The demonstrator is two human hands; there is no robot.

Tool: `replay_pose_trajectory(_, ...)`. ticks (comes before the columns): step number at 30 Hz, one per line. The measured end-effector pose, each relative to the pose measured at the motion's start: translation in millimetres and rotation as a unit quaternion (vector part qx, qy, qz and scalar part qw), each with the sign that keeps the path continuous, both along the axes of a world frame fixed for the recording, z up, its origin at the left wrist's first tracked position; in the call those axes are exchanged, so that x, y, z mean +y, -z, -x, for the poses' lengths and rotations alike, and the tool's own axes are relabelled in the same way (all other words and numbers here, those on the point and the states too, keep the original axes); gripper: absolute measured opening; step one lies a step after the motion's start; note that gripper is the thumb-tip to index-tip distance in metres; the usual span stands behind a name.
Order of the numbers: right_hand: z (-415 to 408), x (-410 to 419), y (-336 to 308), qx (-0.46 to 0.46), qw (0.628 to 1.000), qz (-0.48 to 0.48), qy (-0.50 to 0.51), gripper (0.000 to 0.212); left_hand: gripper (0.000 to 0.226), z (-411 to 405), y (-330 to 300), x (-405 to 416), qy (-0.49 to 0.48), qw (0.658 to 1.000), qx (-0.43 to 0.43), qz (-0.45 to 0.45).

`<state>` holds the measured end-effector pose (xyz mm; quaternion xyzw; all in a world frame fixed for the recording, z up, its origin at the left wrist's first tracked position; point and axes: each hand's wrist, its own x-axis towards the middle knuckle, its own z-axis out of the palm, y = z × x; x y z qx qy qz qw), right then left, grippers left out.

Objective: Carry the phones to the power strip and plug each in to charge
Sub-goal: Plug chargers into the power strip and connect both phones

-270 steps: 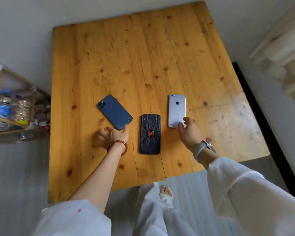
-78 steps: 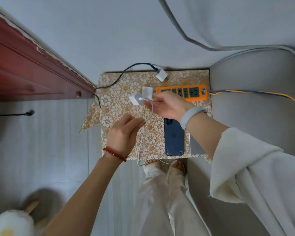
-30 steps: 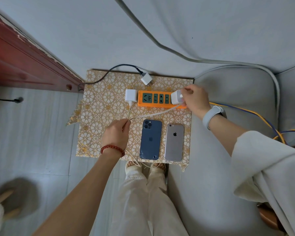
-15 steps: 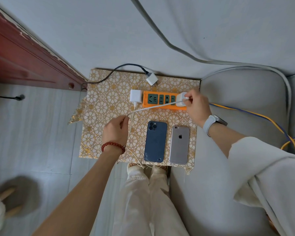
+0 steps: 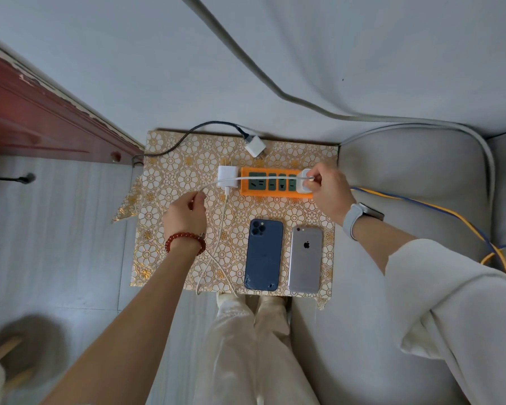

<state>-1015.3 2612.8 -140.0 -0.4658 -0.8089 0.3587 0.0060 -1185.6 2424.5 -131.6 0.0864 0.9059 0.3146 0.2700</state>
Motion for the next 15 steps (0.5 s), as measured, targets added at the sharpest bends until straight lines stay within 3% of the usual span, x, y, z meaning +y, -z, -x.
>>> replay_pose_trajectory(3, 1, 0, 2, -0.012, 1.000, -0.005, -0.017, 0.002, 0.025, 4, -1, 8, -0.004, 1.000, -0.003, -0.003)
replay_pose_trajectory(6, 0, 0, 2, -0.008, 1.000, -0.014, -0.027, 0.014, 0.023, 5, -3, 14, -0.008, 0.999, -0.026, -0.032)
replay_pose_trajectory(8, 1, 0, 1, -0.009, 0.999, -0.023, -0.027, 0.017, 0.022, 4, -5, 13, 0.001, 0.997, -0.057, -0.049)
replay_pose_trajectory(13, 2, -4, -1, -0.021, 0.999, -0.031, -0.017, 0.001, 0.025, -7, -19, 5, 0.034, 0.988, -0.144, -0.048)
replay_pose_trajectory(15, 3, -11, -2, -0.018, 0.999, -0.031, 0.021, 0.006, 0.026, -10, -23, 0, 0.011, 0.981, -0.189, -0.042)
